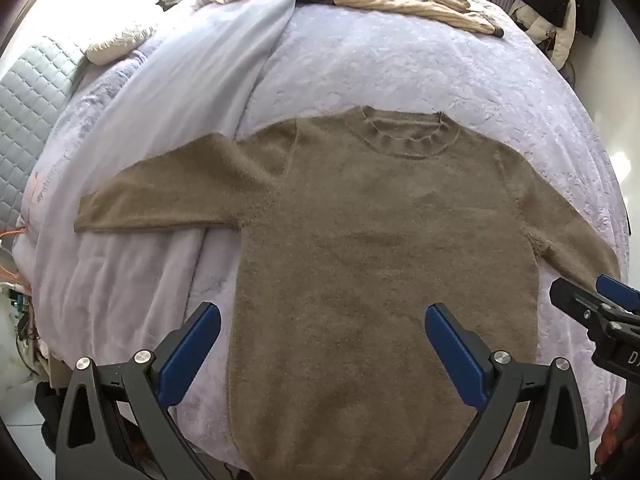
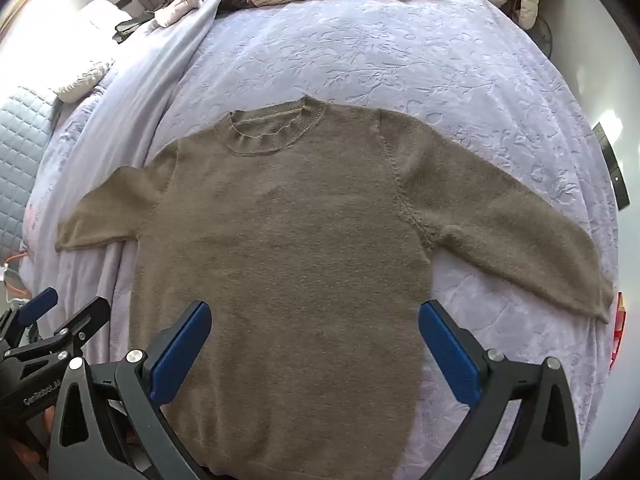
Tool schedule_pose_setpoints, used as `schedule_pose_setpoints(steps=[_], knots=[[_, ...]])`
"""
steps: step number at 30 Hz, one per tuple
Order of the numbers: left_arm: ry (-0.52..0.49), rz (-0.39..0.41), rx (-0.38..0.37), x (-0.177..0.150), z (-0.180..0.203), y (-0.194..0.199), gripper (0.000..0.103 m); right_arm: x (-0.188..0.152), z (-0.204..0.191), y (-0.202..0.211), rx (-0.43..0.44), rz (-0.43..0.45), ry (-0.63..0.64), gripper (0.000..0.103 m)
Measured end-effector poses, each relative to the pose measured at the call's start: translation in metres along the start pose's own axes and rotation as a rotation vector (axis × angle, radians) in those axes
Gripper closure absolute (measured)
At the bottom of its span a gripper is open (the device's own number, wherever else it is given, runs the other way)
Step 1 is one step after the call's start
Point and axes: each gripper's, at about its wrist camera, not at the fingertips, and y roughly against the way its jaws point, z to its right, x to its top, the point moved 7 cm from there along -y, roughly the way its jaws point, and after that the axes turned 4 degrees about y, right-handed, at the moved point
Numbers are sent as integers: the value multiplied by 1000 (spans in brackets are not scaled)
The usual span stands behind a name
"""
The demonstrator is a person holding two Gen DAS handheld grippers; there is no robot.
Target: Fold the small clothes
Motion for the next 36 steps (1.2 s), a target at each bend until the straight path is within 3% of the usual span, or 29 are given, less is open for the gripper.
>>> schedule_pose_setpoints(steps=[5, 13, 23, 36], knots=[[12, -53, -20, -1, 1, -7, 1, 7, 4, -2, 36, 9, -40, 0], [-5, -77, -46, 5, 2, -21, 1, 8, 9, -8, 25, -12, -54, 0], [-89, -64, -65, 7, 5, -28, 1, 9, -2, -10, -124, -36, 16, 0], [-74, -63, -40, 6, -16, -31, 1, 7, -2, -12, -149, -61, -23, 0]])
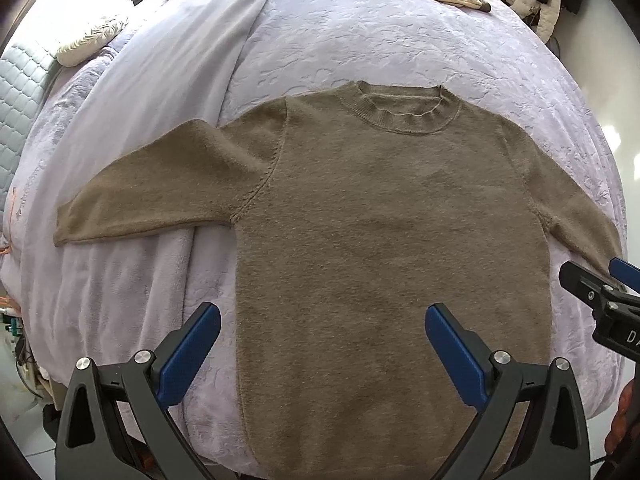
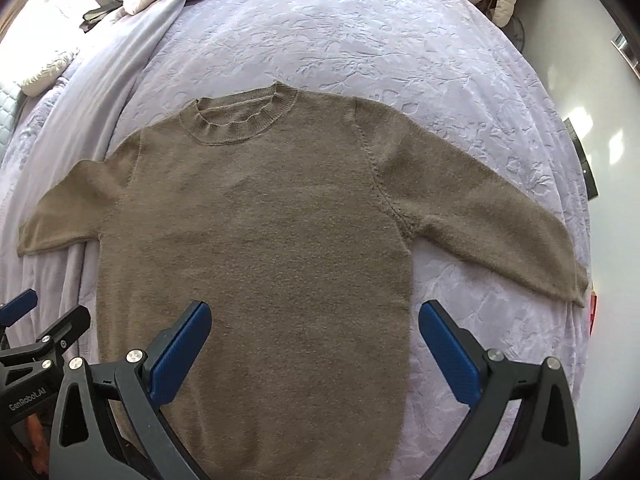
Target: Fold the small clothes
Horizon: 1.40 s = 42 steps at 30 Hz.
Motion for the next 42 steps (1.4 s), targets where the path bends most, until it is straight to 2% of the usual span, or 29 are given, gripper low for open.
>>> schedule_pose_setpoints(steps=[9, 20, 31, 42], knots=[[20, -24, -11, -5, -1, -4, 1, 0, -2, -1, 2, -4, 1, 0], [14, -23, 23, -4, -4, -7, 1, -1, -3, -4, 2, -12, 3, 0], [5, -40, -4, -4, -3, -13, 1, 3, -5, -9, -1, -22, 11, 0], [13, -53, 9, -1, -6, -20, 1, 6, -8, -15, -3, -38, 15, 0]])
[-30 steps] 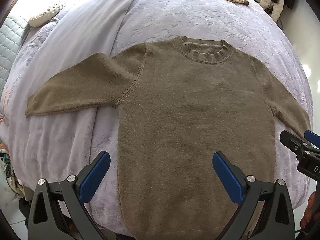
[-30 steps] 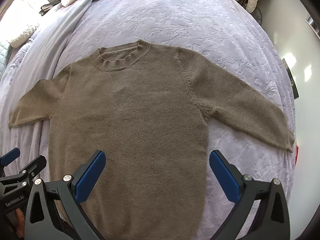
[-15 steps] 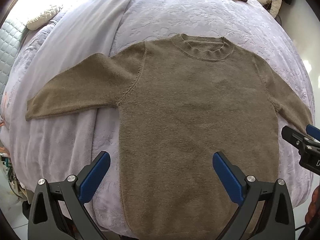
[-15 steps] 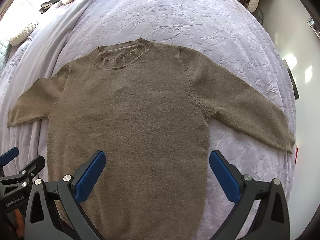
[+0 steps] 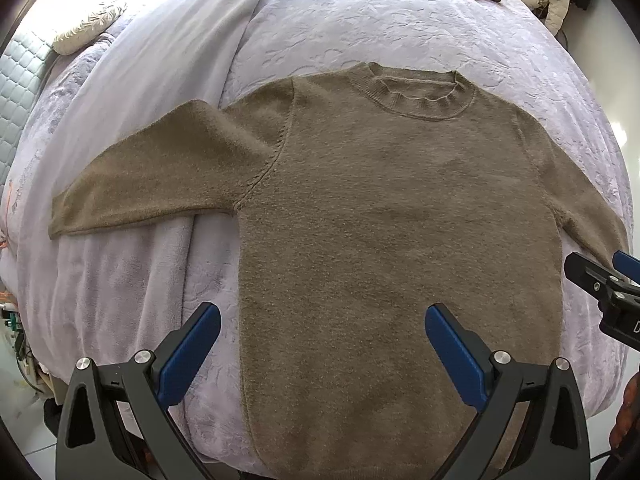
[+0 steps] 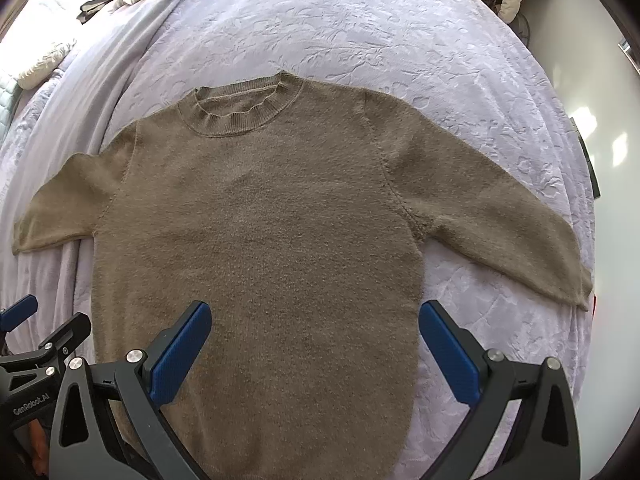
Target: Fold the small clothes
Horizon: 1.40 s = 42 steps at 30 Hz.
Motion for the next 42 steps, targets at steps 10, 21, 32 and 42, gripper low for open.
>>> schedule_pose_setpoints(steps=[10, 21, 32, 42], knots=[[-2, -4, -4, 3, 1, -3, 1, 3, 0, -6, -1, -14, 1, 0], [5, -12, -3, 4, -1, -7, 1, 5, -1, -10, -5, -26, 4, 0], [3, -21, 8, 2, -3, -14, 1, 4, -4, -13, -8, -29, 8, 0], [23, -18, -14, 4, -7, -12, 1, 5, -5, -14, -15, -31, 7, 0]])
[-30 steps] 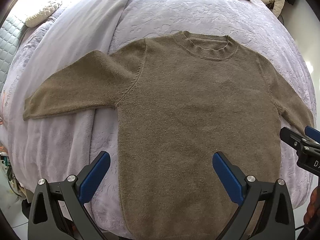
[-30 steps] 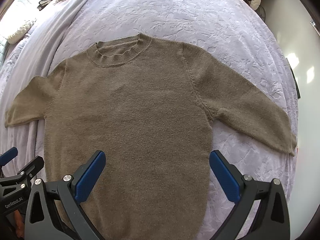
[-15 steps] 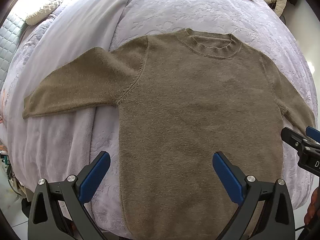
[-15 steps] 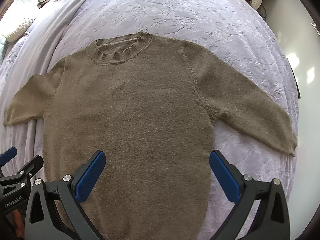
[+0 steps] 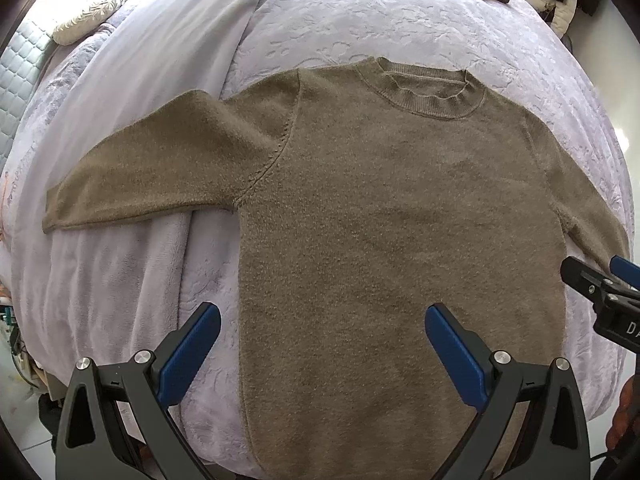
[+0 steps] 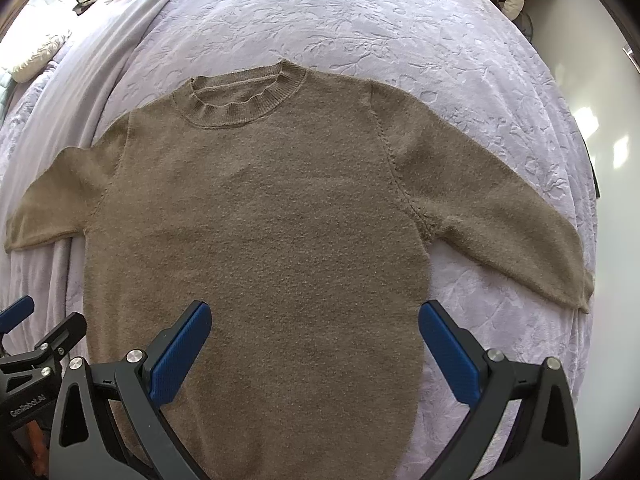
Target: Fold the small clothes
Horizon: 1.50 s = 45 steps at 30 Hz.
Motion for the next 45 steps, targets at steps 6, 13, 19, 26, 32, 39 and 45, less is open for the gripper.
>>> schedule_pose_setpoints(steps=[6, 13, 19, 26, 32, 39, 45], knots=[[7, 9, -13, 5, -3, 1, 1, -1, 0, -4, -8, -6, 4, 0], [15, 13, -34, 8, -6, -1, 1, -3, -3, -9, -10, -13, 5, 0], [25, 8, -57, 9, -8, -6, 1, -2, -6, -11, -10, -15, 8, 0], [117, 24, -165, 18, -29, -14, 1, 0, -17, -11, 24, -6, 8, 0], [271, 90, -207, 40, -102, -28, 1, 2, -48, -12, 50, 1, 79, 0], [563, 237, -179, 61, -251, -51, 1, 3, -89, -11, 78, -3, 137, 0], [844, 300, -254, 61, -352, -80, 1, 1, -118, -13, 85, -30, 186, 0]])
